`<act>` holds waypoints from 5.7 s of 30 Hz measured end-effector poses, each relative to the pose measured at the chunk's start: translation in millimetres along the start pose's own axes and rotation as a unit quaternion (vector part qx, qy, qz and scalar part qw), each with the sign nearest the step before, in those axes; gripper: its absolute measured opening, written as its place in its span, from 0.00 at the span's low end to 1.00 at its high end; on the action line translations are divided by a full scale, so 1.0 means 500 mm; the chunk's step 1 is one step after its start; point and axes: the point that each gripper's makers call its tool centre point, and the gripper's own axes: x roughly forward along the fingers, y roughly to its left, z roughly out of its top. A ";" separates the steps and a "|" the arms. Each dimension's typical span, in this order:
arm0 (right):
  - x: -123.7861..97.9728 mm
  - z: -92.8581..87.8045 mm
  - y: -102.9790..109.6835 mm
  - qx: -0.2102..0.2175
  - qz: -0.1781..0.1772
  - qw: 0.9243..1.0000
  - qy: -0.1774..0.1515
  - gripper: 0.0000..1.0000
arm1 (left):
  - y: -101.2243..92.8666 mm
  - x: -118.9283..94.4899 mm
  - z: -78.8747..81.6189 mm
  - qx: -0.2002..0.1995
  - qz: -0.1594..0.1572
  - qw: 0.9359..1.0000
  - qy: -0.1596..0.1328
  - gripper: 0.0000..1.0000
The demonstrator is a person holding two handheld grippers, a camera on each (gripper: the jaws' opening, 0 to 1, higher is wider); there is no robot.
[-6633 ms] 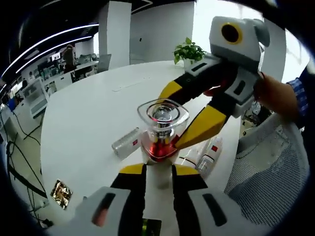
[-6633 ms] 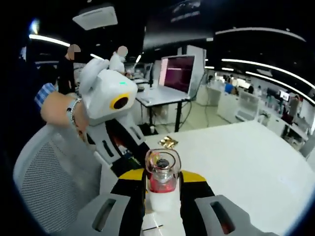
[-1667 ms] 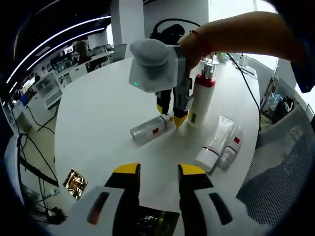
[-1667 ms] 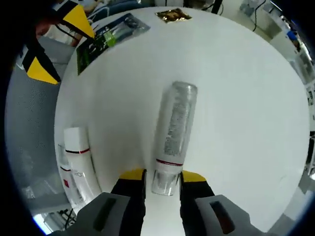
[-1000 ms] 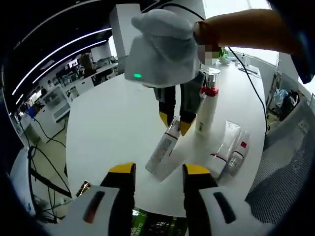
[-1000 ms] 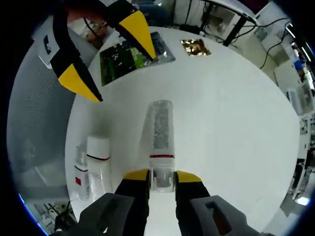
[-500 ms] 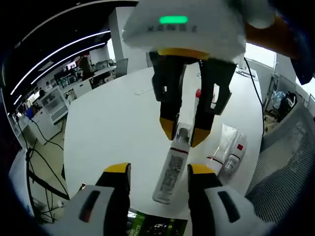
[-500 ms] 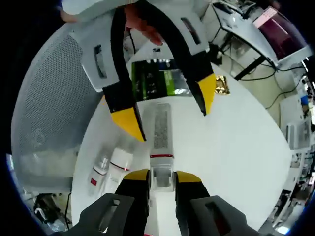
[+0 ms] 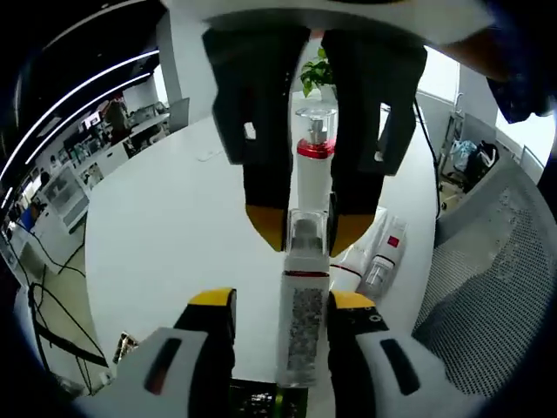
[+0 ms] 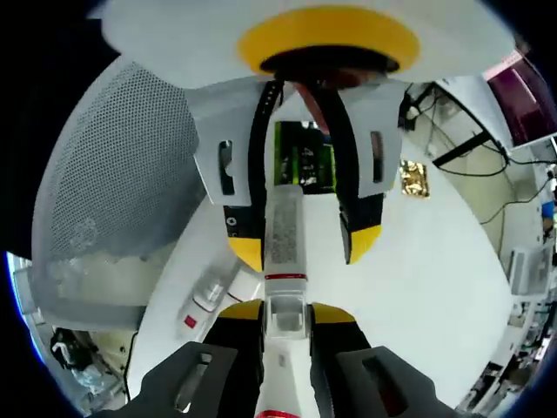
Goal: Arrange the skincare products in the storage area until every visible bottle or jar stands upright without overlapping.
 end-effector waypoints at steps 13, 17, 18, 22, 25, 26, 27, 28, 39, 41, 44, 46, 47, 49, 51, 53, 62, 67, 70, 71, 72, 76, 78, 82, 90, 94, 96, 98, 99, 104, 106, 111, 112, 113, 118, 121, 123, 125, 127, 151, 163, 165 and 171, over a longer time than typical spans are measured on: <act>-0.031 0.032 0.012 -0.030 0.007 0.999 -0.011 0.14 | -0.040 0.001 0.018 0.039 -0.033 0.999 -0.017 0.22; -0.038 0.034 0.011 -0.023 0.008 1.000 -0.015 0.14 | -0.038 -0.007 0.030 0.006 -0.042 0.999 -0.030 0.21; -0.041 0.033 0.010 -0.022 0.005 1.000 -0.017 0.14 | -0.035 -0.009 0.033 0.007 -0.039 0.999 -0.032 0.21; -0.050 0.033 0.008 -0.017 0.000 1.000 -0.024 0.14 | -0.031 -0.016 0.041 0.006 -0.033 0.999 -0.041 0.21; -0.051 0.033 0.008 -0.013 -0.002 1.000 -0.025 0.14 | -0.032 -0.018 0.044 0.002 -0.032 0.999 -0.043 0.21; -0.051 0.033 0.009 -0.012 -0.002 1.000 -0.025 0.14 | -0.032 -0.018 0.045 0.000 -0.032 0.999 -0.044 0.21; -0.051 0.033 0.008 -0.012 -0.003 1.000 -0.024 0.14 | -0.031 -0.018 0.045 -0.001 -0.031 0.999 -0.044 0.21; -0.051 0.033 0.008 -0.012 -0.004 1.000 -0.023 0.14 | -0.031 -0.019 0.045 -0.002 -0.031 0.999 -0.044 0.21; -0.076 0.033 -0.033 -0.023 -0.076 0.996 -0.040 0.18 | 0.000 -0.041 0.065 -0.069 -0.019 0.994 -0.084 0.20; -0.084 0.032 -0.043 -0.008 -0.095 0.994 -0.051 0.19 | 0.007 -0.045 0.068 -0.079 -0.017 0.992 -0.092 0.20; -0.095 0.031 -0.052 0.021 -0.118 0.990 -0.078 0.20 | 0.013 -0.048 0.071 -0.093 -0.016 0.991 -0.099 0.20; -0.102 0.031 -0.055 0.035 -0.132 0.986 -0.097 0.21 | 0.015 -0.049 0.073 -0.097 -0.014 0.990 -0.103 0.20; -0.105 0.026 -0.057 0.043 -0.140 0.984 -0.100 0.21 | 0.017 -0.049 0.073 -0.100 -0.013 0.990 -0.103 0.20; -0.110 0.018 -0.060 0.057 -0.155 0.981 -0.107 0.20 | 0.020 -0.049 0.073 -0.106 -0.010 0.989 -0.104 0.20; -0.114 0.013 -0.063 0.076 -0.171 0.975 -0.120 0.20 | 0.022 -0.050 0.073 -0.113 -0.011 0.988 -0.106 0.20; -0.120 0.008 -0.067 0.097 -0.190 0.968 -0.134 0.21 | 0.025 -0.052 0.075 -0.121 -0.011 0.986 -0.111 0.20; -0.160 -0.020 -0.097 0.228 -0.295 0.902 -0.216 0.22 | 0.044 -0.068 0.090 -0.183 -0.020 0.971 -0.150 0.20; -0.176 -0.026 -0.101 0.304 -0.331 0.852 -0.268 0.22 | 0.048 -0.079 0.103 -0.212 -0.034 0.960 -0.179 0.20; -0.182 -0.028 -0.098 0.347 -0.339 0.822 -0.297 0.21 | 0.050 -0.083 0.110 -0.224 -0.041 0.955 -0.191 0.20; -0.184 -0.029 -0.097 0.361 -0.340 0.812 -0.308 0.20 | 0.050 -0.084 0.113 -0.227 -0.044 0.953 -0.196 0.20; -0.185 -0.029 -0.095 0.376 -0.340 0.801 -0.319 0.19 | 0.050 -0.085 0.115 -0.231 -0.047 0.951 -0.200 0.20; -0.183 -0.030 -0.084 0.430 -0.326 0.761 -0.360 0.13 | 0.049 -0.091 0.125 -0.246 -0.060 0.943 -0.217 0.20; -0.181 -0.022 -0.074 0.437 -0.312 0.755 -0.377 0.12 | 0.050 -0.094 0.128 -0.251 -0.063 0.940 -0.223 0.20; -0.194 0.002 -0.056 0.456 -0.274 0.723 -0.440 0.15 | 0.048 -0.103 0.141 -0.259 -0.079 0.932 -0.242 0.20; -0.207 0.034 -0.042 0.493 -0.182 0.656 -0.542 0.27 | 0.007 -0.110 0.169 -0.198 -0.112 0.937 -0.266 0.20; -0.206 0.060 -0.026 0.484 -0.140 0.650 -0.568 0.22 | -0.036 -0.111 0.178 -0.163 -0.152 0.938 -0.266 0.20; -0.205 0.071 -0.015 0.480 -0.118 0.651 -0.576 0.19 | -0.052 -0.110 0.178 -0.149 -0.167 0.939 -0.262 0.20; -0.203 0.069 -0.009 0.473 -0.125 0.660 -0.570 0.19 | -0.061 -0.108 0.174 -0.143 -0.178 0.940 -0.255 0.20; -0.201 0.071 -0.003 0.467 -0.125 0.670 -0.564 0.19 | -0.067 -0.106 0.172 -0.136 -0.182 0.941 -0.250 0.20; -0.185 0.078 0.027 0.439 -0.115 0.713 -0.535 0.19 | -0.107 -0.092 0.155 -0.075 -0.204 0.952 -0.217 0.20; -0.180 0.080 0.035 0.438 -0.109 0.718 -0.530 0.19 | -0.118 -0.088 0.150 -0.066 -0.210 0.953 -0.206 0.20; -0.173 0.074 0.044 0.433 -0.130 0.726 -0.518 0.18 | -0.123 -0.079 0.144 -0.059 -0.204 0.957 -0.196 0.20; -0.173 0.071 0.044 0.433 -0.139 0.727 -0.514 0.17 | -0.121 -0.076 0.142 -0.060 -0.200 0.958 -0.195 0.20; -0.172 0.068 0.043 0.433 -0.148 0.729 -0.510 0.17 | -0.119 -0.072 0.141 -0.061 -0.196 0.960 -0.193 0.20; -0.180 0.024 0.044 0.443 -0.189 0.722 -0.496 0.17 | -0.102 -0.046 0.099 -0.032 -0.156 0.978 -0.135 0.26; -0.180 -0.019 0.045 0.446 -0.235 0.724 -0.471 0.17 | -0.099 -0.041 0.094 -0.030 -0.148 0.980 -0.127 0.21; -0.175 -0.037 0.049 0.448 -0.253 0.727 -0.455 0.18 | -0.096 -0.040 0.090 -0.027 -0.142 0.982 -0.122 0.18; -0.170 -0.056 0.052 0.450 -0.272 0.729 -0.438 0.18 | -0.090 -0.038 0.086 -0.022 -0.133 0.984 -0.119 0.19; -0.162 -0.079 0.066 0.424 -0.304 0.749 -0.409 0.18 | -0.089 -0.038 0.086 -0.026 -0.133 0.984 -0.119 0.19; -0.064 -0.185 0.080 0.424 -0.380 0.739 -0.360 0.18 | -0.082 -0.024 0.068 -0.013 -0.117 0.988 -0.097 0.18; -0.018 -0.210 0.075 0.473 -0.356 0.731 -0.339 0.18 | -0.086 -0.024 0.067 -0.005 -0.117 0.989 -0.094 0.17; -0.020 -0.210 0.070 0.480 -0.354 0.727 -0.340 0.18 | -0.087 -0.023 0.066 -0.003 -0.117 0.989 -0.093 0.17; -0.018 -0.214 0.069 0.500 -0.346 0.720 -0.334 0.19 | -0.086 -0.024 0.066 0.000 -0.115 0.989 -0.092 0.17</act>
